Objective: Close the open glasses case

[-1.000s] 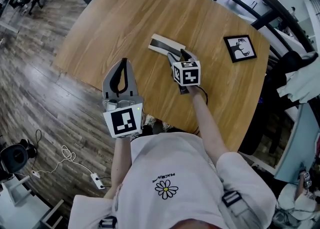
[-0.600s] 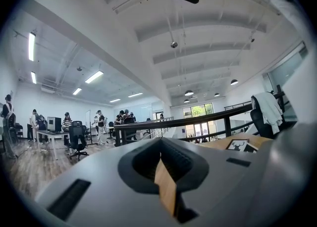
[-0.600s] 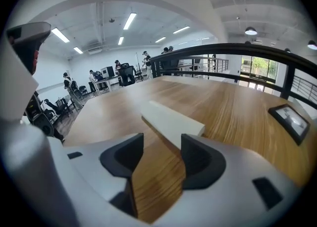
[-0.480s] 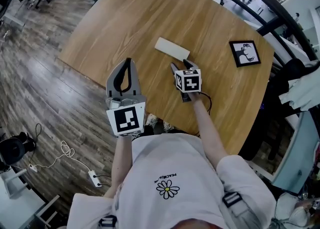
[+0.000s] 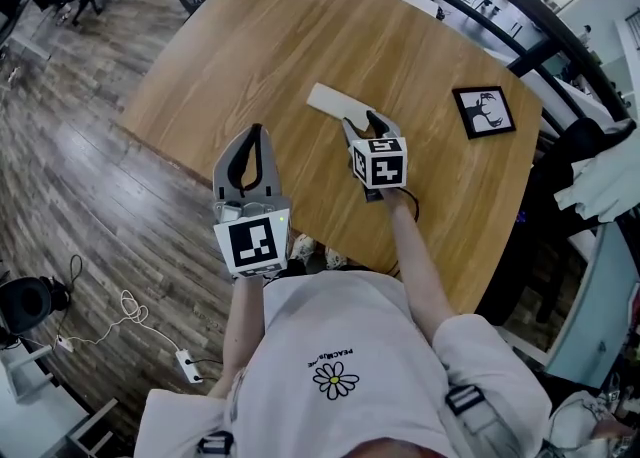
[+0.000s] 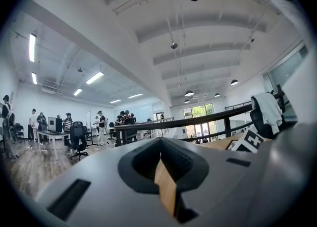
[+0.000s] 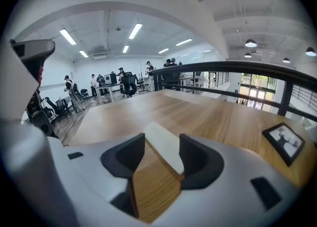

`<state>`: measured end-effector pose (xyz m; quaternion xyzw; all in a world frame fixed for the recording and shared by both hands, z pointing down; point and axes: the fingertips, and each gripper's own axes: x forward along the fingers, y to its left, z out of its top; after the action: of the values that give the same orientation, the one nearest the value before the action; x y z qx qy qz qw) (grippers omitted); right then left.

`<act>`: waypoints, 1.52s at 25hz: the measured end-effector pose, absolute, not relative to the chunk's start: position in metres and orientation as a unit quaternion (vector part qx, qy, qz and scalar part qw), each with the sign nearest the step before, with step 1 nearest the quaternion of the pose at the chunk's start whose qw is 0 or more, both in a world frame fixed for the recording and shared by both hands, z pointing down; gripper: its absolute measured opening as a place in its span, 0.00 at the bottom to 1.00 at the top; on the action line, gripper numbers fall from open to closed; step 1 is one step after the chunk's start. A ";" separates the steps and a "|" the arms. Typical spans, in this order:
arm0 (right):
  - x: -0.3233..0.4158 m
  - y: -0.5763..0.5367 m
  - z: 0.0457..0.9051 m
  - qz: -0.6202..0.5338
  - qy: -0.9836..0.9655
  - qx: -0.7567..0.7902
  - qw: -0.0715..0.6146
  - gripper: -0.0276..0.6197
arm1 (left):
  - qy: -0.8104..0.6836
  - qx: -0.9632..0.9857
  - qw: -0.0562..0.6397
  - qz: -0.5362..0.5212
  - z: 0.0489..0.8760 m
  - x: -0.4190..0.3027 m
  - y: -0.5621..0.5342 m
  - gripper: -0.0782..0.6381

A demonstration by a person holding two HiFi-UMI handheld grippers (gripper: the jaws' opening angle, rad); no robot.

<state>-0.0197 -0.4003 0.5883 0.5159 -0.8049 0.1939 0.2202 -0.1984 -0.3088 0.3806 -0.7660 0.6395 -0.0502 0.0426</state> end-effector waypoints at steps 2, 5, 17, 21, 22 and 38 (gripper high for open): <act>-0.026 -0.399 0.566 0.166 -0.818 0.512 0.203 0.36 | 0.640 -0.766 0.042 -0.052 0.382 -0.197 -0.308 0.13; -0.035 -0.388 0.528 0.113 -0.834 0.513 0.166 0.33 | 0.636 -0.768 0.047 -0.052 0.381 -0.193 -0.306 0.13; -0.048 -0.305 0.421 -0.045 -0.844 0.532 0.061 0.06 | 0.612 -0.787 0.077 -0.034 0.365 -0.169 -0.294 0.13; -0.046 -0.298 0.419 -0.043 -0.846 0.529 0.058 0.05 | 0.610 -0.788 0.080 -0.030 0.364 -0.164 -0.292 0.13; -0.045 -0.297 0.419 -0.043 -0.845 0.529 0.058 0.05 | 0.609 -0.788 0.079 -0.030 0.365 -0.163 -0.292 0.13; -0.044 -0.299 0.421 -0.043 -0.848 0.524 0.063 0.05 | 0.611 -0.787 0.070 -0.037 0.372 -0.162 -0.291 0.13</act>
<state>-0.0436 -0.2988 0.4207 0.5237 -0.8485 -0.0433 0.0629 -0.1619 -0.2909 0.3715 -0.7873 0.6115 -0.0366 0.0705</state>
